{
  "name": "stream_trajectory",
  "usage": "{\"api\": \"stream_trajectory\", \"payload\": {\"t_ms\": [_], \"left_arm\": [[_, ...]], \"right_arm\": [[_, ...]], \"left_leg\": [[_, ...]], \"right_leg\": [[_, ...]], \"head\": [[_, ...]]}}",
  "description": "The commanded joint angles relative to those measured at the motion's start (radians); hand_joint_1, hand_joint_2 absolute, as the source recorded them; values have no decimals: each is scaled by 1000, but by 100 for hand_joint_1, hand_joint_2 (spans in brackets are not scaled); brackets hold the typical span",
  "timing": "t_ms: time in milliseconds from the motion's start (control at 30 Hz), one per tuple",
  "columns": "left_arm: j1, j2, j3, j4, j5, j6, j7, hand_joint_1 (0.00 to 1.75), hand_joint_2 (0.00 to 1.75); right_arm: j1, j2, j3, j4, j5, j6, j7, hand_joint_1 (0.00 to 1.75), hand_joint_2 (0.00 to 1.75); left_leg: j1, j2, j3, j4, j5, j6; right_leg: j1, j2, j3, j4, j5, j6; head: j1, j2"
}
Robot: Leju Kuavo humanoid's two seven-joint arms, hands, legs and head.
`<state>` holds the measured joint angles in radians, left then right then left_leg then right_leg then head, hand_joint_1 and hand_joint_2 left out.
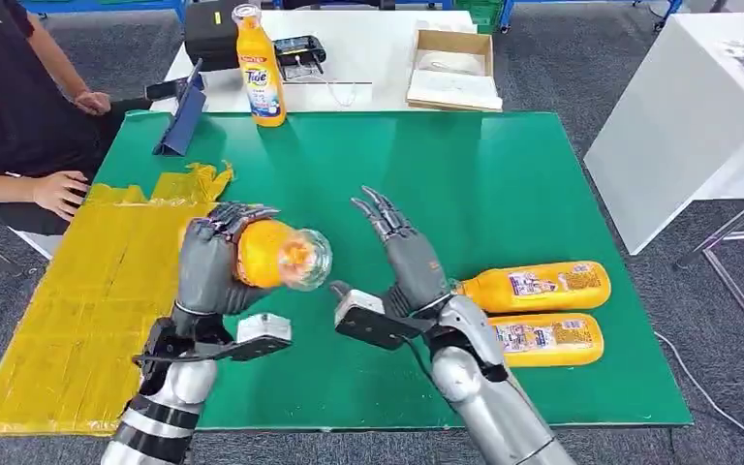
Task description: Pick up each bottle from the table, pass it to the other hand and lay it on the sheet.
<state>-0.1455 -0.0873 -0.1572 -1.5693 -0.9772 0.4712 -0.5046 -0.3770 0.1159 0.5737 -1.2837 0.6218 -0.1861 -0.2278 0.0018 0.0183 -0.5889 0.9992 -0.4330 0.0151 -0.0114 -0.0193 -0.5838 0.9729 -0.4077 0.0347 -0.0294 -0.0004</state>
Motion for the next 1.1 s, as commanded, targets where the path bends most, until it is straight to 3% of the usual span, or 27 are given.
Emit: {"api": "stream_trajectory", "payload": {"t_ms": [33, 100, 133, 300, 400, 600, 733, 767, 867, 1033, 1067, 1100], "left_arm": [[-89, 118, 31, 494, -302, 54, 199, 175, 175], [-132, 131, 27, 612, -359, 53, 245, 175, 175], [-153, 139, 25, 664, -388, 49, 274, 175, 175], [-233, 163, 28, 864, -428, 40, 326, 175, 175], [-239, 189, 50, 942, -435, 61, 354, 175, 175], [-242, 191, 66, 955, -421, 55, 348, 175, 175], [-238, 225, 100, 978, -406, 27, 356, 175, 175], [-240, 228, 99, 978, -422, 42, 370, 0, 175], [-246, 228, 119, 971, -359, -15, 285, 0, 175], [-237, 228, 125, 947, -324, -37, 247, 0, 175], [-230, 235, 121, 929, -296, -70, 208, 0, 0], [-225, 241, 117, 913, -275, -94, 187, 0, 0]], "right_arm": [[152, -225, -130, -252, -20, 6, -48, 0, 0], [170, -256, -138, -281, -45, 47, -60, 0, 0], [169, -268, -132, -282, -66, 80, -69, 0, 175], [168, -311, -91, -251, -96, 158, -82, 0, 175], [236, -413, -59, -301, -133, 222, -96, 0, 175], [256, -447, -54, -323, -140, 237, -99, 0, 175], [399, -572, -86, -418, -132, 245, -99, 0, 175], [422, -587, -97, -431, -124, 248, -94, 0, 175], [476, -603, -133, -437, -90, 247, -76, 0, 175], [469, -593, -143, -422, -79, 245, -71, 0, 175], [461, -582, -152, -408, -69, 241, -63, 0, 175], [453, -579, -157, -395, -70, 238, -65, 0, 175]], "left_leg": [[0, -6, 4, -3, 1, -1], [0, -6, 4, -2, 1, -1], [0, -8, 5, -2, 0, -1], [0, -3, 2, -1, 0, -1], [1, -4, 4, -2, 0, -1], [0, -3, 4, -1, -1, -1], [0, -5, 6, -2, -1, -1], [0, -7, 7, -2, -1, -1], [0, -6, 8, -1, -2, -1], [0, -3, 9, -2, -2, -1], [0, -2, 9, -2, -2, -1], [0, -2, 9, -2, -2, -1]], "right_leg": [[0, -4, 5, -2, -1, -1], [0, -4, 5, -2, -1, -1], [0, -5, 7, -2, -2, -2], [0, -1, 2, -1, 0, -1], [1, -1, 4, -1, -1, -1], [-1, 0, 5, 0, -1, -1], [0, -2, 7, -1, -1, -1], [0, -2, 9, -2, -1, -1], [0, -1, 9, -1, -2, -1], [0, 2, 9, -1, 0, -1], [0, 2, 9, -1, 0, -1], [0, 3, 9, -1, 0, -1]], "head": [[0, 0], [0, 0], [0, 0], [0, 0], [0, 0], [0, 0], [0, 0], [-1, 0], [0, 0], [0, 0], [0, 0], [0, 0]]}}
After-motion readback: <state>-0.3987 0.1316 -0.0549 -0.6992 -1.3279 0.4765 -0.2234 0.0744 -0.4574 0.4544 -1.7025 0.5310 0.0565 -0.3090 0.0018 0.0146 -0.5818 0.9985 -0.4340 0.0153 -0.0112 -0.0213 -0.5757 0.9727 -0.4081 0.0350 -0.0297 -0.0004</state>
